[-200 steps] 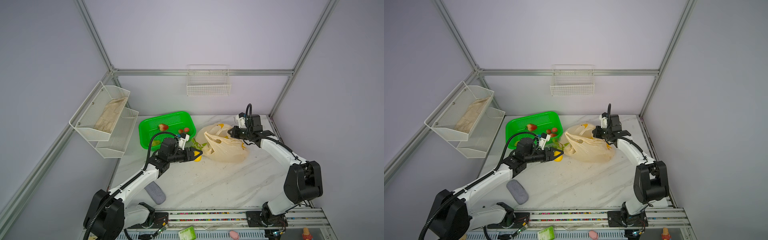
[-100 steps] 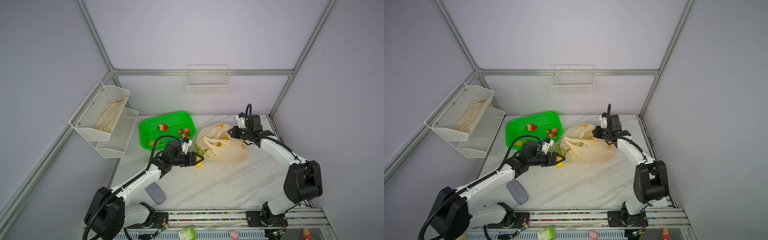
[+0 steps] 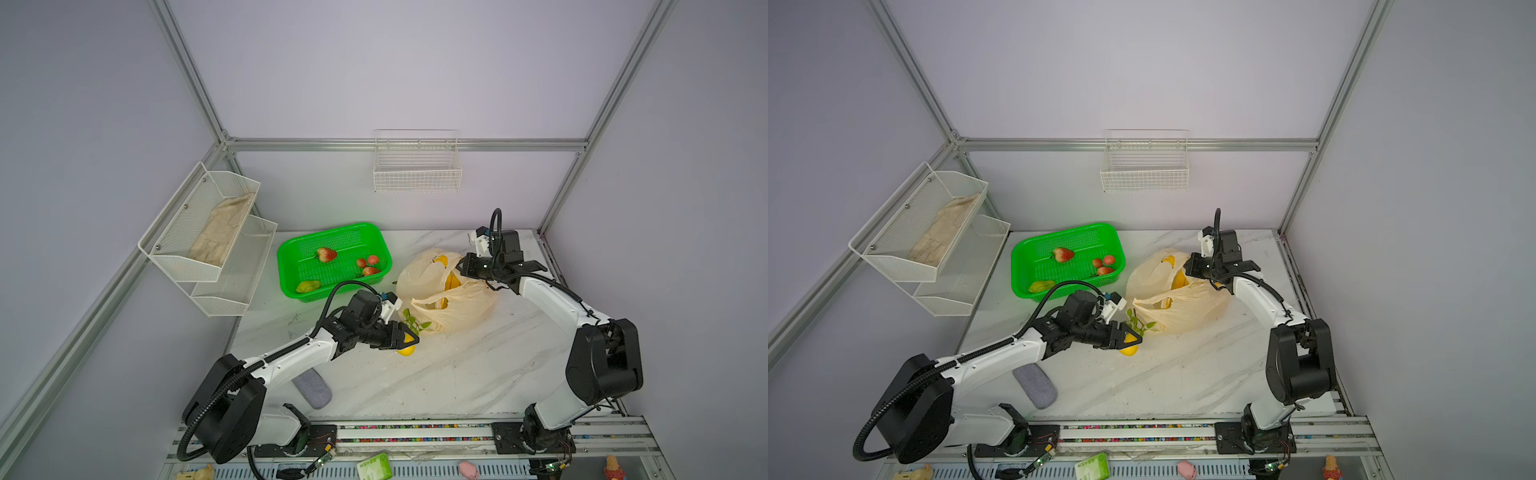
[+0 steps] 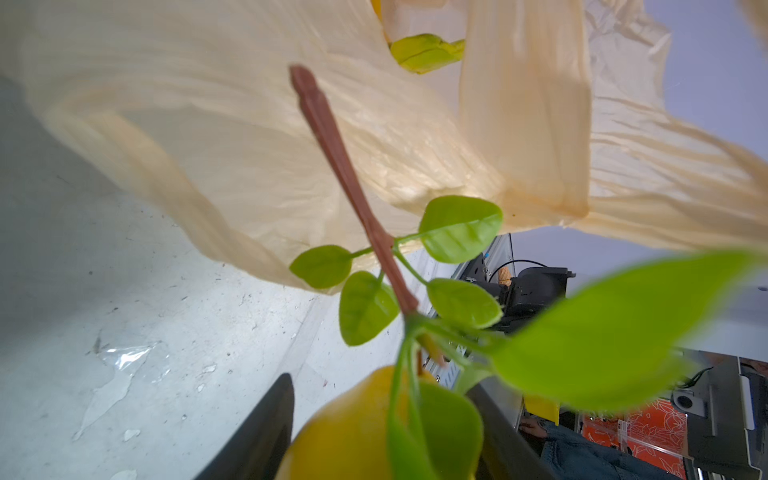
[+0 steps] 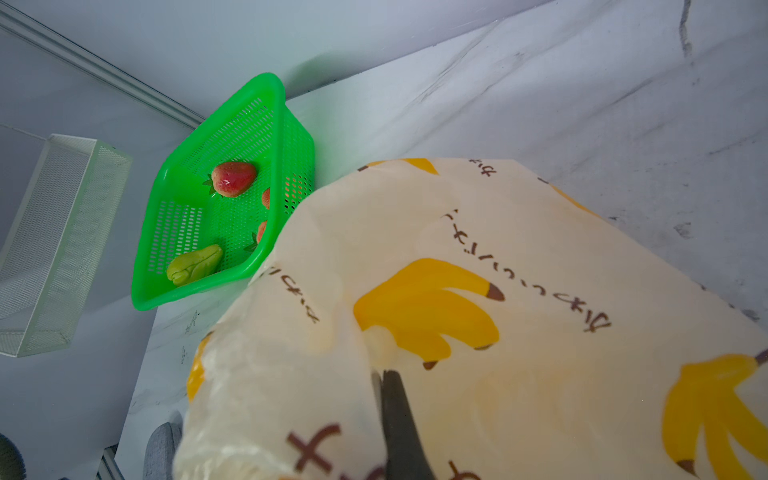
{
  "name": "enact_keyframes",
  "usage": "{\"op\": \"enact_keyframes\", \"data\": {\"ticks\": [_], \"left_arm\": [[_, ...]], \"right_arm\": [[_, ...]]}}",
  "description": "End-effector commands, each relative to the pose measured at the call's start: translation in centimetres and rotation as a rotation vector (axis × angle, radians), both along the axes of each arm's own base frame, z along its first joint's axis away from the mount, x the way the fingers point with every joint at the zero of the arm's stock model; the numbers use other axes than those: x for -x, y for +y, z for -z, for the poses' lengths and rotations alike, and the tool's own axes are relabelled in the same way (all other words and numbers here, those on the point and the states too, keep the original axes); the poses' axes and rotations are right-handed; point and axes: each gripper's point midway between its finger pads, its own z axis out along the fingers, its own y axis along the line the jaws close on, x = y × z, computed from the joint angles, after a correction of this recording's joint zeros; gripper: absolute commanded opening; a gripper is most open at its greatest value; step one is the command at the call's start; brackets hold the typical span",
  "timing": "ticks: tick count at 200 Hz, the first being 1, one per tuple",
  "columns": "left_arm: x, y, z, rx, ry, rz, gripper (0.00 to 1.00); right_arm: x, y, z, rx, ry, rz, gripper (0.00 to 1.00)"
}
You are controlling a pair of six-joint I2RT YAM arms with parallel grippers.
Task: Place the fake fruits into the plastic bag and tie a complex knot
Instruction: 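Carry the pear with the left gripper to the bag mouth near the right gripper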
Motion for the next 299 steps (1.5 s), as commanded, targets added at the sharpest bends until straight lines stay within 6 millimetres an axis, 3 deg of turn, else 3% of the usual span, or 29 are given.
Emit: {"op": "enact_keyframes", "data": {"ticks": [1, 26, 30, 45, 87, 146, 222, 257, 299], "left_arm": [[-3.3, -1.8, -6.0, 0.123, -0.194, -0.025, 0.24], [-5.2, -3.1, -7.7, 0.176, -0.229, -0.042, 0.24], [-5.8, -3.4, -6.6, 0.162, -0.206, -0.046, 0.24], [-7.1, -4.2, -6.8, 0.181, -0.218, -0.067, 0.23], [-10.7, -5.9, -9.3, 0.251, -0.267, -0.119, 0.22], [-14.4, -7.3, -7.4, 0.239, -0.271, -0.19, 0.26], [-12.9, -10.7, -8.1, 0.228, -0.398, -0.044, 0.36], [-11.8, -12.2, -7.2, 0.196, -0.406, 0.063, 0.38], [-12.1, -11.8, -8.1, 0.148, -0.493, 0.089, 0.39]], "right_arm": [[-0.5, 0.0, -0.9, 0.004, -0.034, -0.01, 0.0], [-0.2, 0.0, -0.5, 0.018, -0.029, -0.02, 0.0], [-0.1, -0.1, -0.5, 0.022, -0.029, -0.021, 0.0], [0.4, 0.0, -0.3, 0.019, -0.023, -0.03, 0.0], [1.9, 0.4, -0.1, -0.017, 0.002, -0.06, 0.0], [2.9, 2.3, -1.7, -0.175, -0.002, -0.119, 0.0], [2.8, 3.6, -1.9, -0.31, 0.025, -0.116, 0.0], [2.7, 3.6, -2.4, -0.321, 0.016, -0.111, 0.0], [2.7, 3.1, -1.3, -0.245, 0.035, -0.112, 0.0]]}}
